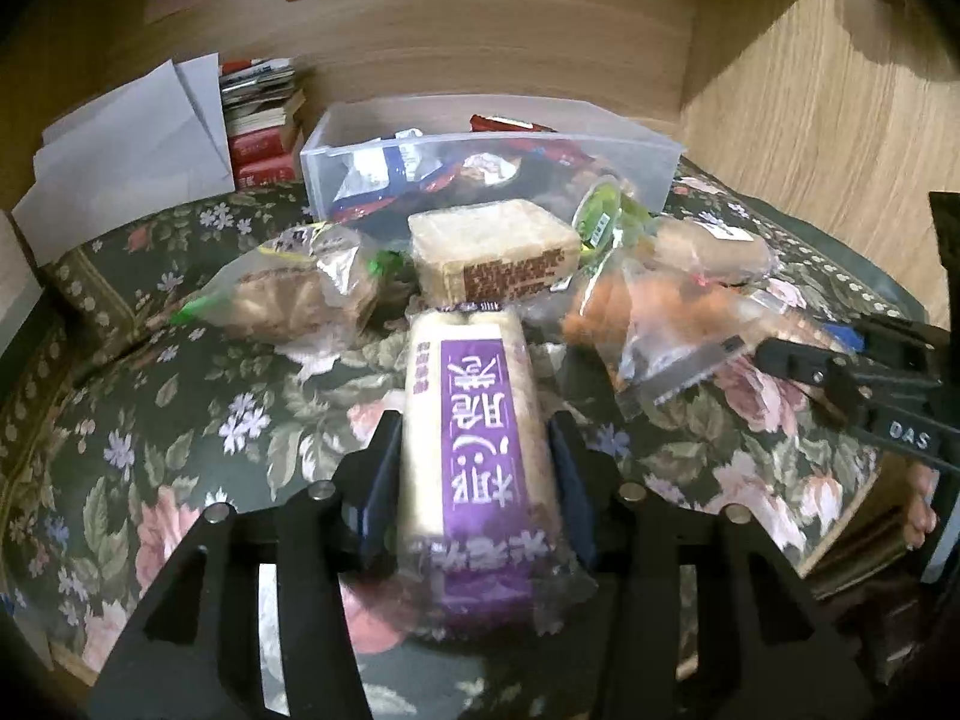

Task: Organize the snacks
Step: 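Grasp the purple-labelled bar with left tool while right tool grasps the orange-wrapped cake, then carry both bars over the clear box and release them inside, then move both open tools back toward the remaining snacks on the cloth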

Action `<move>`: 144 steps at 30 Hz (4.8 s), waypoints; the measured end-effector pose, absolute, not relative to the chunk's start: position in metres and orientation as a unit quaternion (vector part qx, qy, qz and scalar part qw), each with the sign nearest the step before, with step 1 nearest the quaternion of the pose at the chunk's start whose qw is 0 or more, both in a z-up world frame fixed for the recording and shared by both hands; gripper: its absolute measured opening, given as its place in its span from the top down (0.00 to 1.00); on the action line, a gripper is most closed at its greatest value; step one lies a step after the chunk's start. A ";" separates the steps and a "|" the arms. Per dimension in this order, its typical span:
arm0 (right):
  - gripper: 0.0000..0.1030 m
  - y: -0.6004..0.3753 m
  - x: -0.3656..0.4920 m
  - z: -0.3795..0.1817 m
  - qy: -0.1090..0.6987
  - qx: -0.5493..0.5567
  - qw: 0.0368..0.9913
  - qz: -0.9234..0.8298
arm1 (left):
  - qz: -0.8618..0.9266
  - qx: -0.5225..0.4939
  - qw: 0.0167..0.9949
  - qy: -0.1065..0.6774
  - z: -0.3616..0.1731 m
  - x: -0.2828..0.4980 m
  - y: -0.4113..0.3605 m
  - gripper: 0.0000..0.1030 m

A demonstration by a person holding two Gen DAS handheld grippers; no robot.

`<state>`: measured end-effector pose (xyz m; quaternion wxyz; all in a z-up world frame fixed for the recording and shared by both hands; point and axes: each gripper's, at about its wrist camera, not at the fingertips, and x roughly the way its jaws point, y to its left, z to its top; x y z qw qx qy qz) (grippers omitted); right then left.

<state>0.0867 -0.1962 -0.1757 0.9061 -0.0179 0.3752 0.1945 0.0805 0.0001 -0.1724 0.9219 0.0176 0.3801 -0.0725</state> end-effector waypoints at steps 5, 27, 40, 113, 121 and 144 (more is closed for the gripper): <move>0.69 -0.197 0.084 -0.174 0.371 -0.019 0.908 0.196 | -0.062 0.022 0.927 0.369 -0.173 0.083 -0.001 0.56; 0.69 -0.211 0.090 -0.092 0.260 -0.010 0.946 0.193 | -0.071 -0.013 0.959 0.273 -0.082 0.085 0.010 0.56; 0.69 -0.197 0.151 -0.064 0.226 -0.011 0.955 0.192 | -0.071 -0.004 0.963 0.261 -0.052 0.163 -0.002 0.56; 0.15 -0.190 0.166 -0.142 0.358 -0.038 0.910 0.206 | 0.014 -0.020 0.916 0.401 -0.133 0.191 0.068 0.02; 0.15 -0.200 0.172 -0.149 0.388 -0.005 0.893 0.229 | -0.003 -0.007 0.909 0.417 -0.157 0.188 0.064 0.02; 0.10 -0.193 0.161 -0.142 0.383 -0.029 0.905 0.185 | -0.015 -0.022 0.918 0.395 -0.134 0.137 0.065 0.12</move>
